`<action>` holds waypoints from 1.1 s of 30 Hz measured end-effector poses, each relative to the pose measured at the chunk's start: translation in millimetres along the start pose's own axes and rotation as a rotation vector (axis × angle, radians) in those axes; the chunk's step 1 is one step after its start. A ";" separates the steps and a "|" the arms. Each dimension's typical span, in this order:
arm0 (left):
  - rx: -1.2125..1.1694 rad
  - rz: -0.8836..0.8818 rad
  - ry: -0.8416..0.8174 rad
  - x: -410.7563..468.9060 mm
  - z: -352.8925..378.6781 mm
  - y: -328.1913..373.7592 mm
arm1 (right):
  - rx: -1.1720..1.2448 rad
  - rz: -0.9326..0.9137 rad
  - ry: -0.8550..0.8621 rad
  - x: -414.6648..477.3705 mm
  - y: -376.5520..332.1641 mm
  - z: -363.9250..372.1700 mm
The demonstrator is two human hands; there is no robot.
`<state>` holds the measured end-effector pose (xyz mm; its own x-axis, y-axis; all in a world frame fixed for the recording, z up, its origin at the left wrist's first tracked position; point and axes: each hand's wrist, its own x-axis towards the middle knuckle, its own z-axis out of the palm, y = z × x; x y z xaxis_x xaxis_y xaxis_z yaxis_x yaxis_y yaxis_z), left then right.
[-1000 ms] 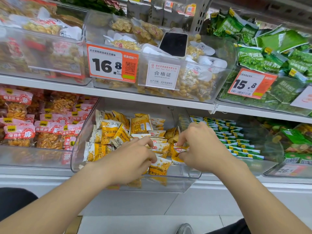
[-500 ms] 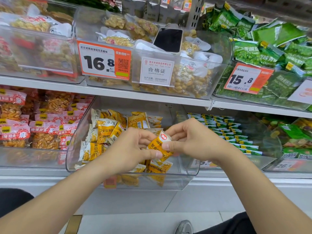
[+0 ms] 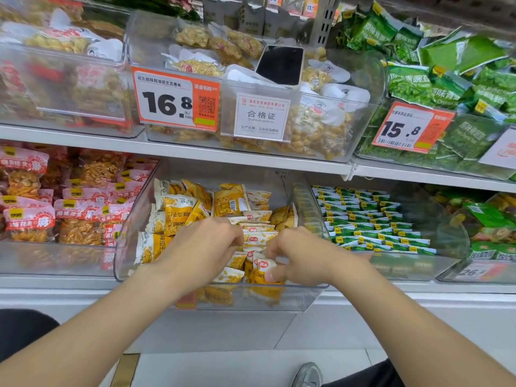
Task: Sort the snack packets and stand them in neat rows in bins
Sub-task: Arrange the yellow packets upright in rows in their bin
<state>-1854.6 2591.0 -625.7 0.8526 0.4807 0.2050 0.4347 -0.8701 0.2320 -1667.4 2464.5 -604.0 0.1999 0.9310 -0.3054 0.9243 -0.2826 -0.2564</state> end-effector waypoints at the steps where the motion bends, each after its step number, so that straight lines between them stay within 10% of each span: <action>1: 0.008 0.002 -0.006 -0.6 1.8 -0.6 | 0.005 0.040 -0.007 1.2 -1.1 -0.2; 14: 0.025 0.046 -0.063 -1.0 10.3 -7.6 | 0.419 0.289 -0.055 9.1 -21.6 -0.7; 33: 0.004 0.098 -0.018 -2.9 5.0 -1.7 | 0.185 0.391 -0.144 -4.2 -34.8 -11.0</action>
<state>-1856.4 2590.5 -631.5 0.8961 0.3913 0.2095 0.3503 -0.9133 0.2078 -1696.8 2473.0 -583.7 0.4626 0.7084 -0.5331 0.7122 -0.6550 -0.2524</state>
